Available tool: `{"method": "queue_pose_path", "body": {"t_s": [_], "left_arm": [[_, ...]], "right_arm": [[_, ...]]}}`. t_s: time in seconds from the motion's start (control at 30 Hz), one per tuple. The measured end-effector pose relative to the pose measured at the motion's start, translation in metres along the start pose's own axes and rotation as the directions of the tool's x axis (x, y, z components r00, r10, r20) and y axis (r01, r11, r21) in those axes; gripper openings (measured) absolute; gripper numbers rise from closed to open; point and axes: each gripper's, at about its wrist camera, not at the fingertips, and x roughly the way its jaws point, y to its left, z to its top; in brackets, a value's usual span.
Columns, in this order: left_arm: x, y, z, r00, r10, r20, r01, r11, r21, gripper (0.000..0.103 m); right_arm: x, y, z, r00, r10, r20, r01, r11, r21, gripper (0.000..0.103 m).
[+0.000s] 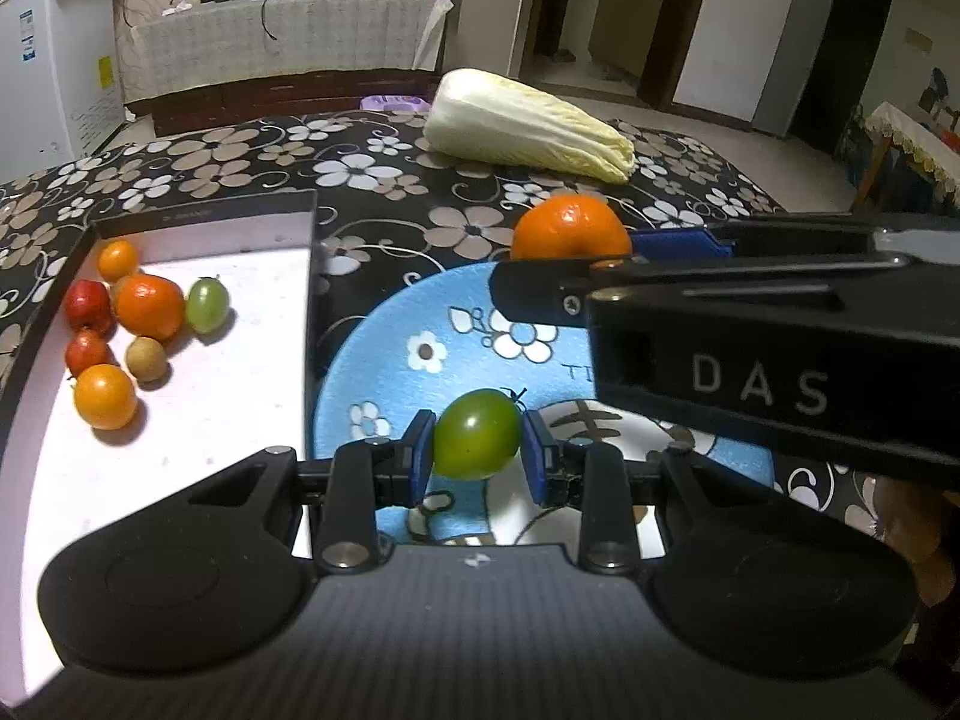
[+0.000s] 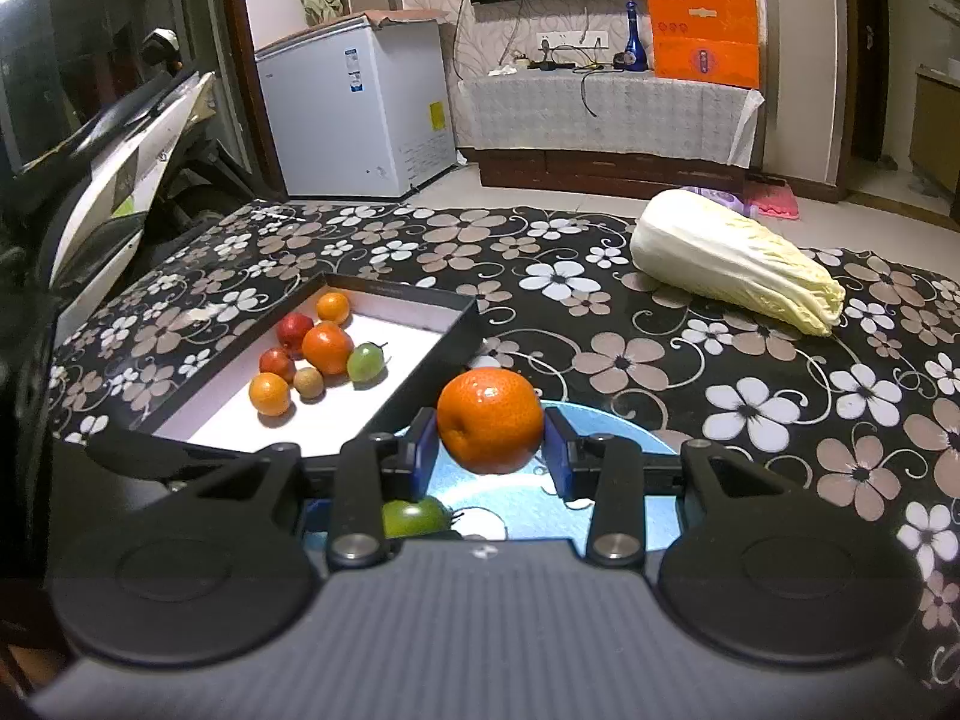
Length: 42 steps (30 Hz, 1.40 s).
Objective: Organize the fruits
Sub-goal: 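Carry both fruits to the blue plate and open both tools to release them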
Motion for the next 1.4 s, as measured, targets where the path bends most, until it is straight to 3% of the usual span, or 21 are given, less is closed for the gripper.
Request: {"method": "queue_pose_path", "body": {"t_s": [0.67, 0.8, 1.4], "left_arm": [[0.013, -0.019, -0.001, 1.0, -0.005, -0.015, 0.006, 0.999, 0.05, 0.037], [0.011, -0.02, -0.001, 1.0, -0.004, -0.007, 0.005, 0.998, 0.055, 0.049], [0.003, -0.014, -0.002, 1.0, -0.008, 0.005, 0.008, 0.998, 0.064, 0.064]], "right_arm": [[0.0, -0.015, -0.008, 0.999, -0.031, -0.031, 0.032, 0.999, 0.011, 0.041], [0.003, -0.017, -0.01, 0.998, -0.046, -0.044, 0.047, 0.999, 0.007, 0.041], [0.017, -0.029, -0.019, 0.989, -0.105, -0.106, 0.108, 0.994, 0.019, 0.041]]}}
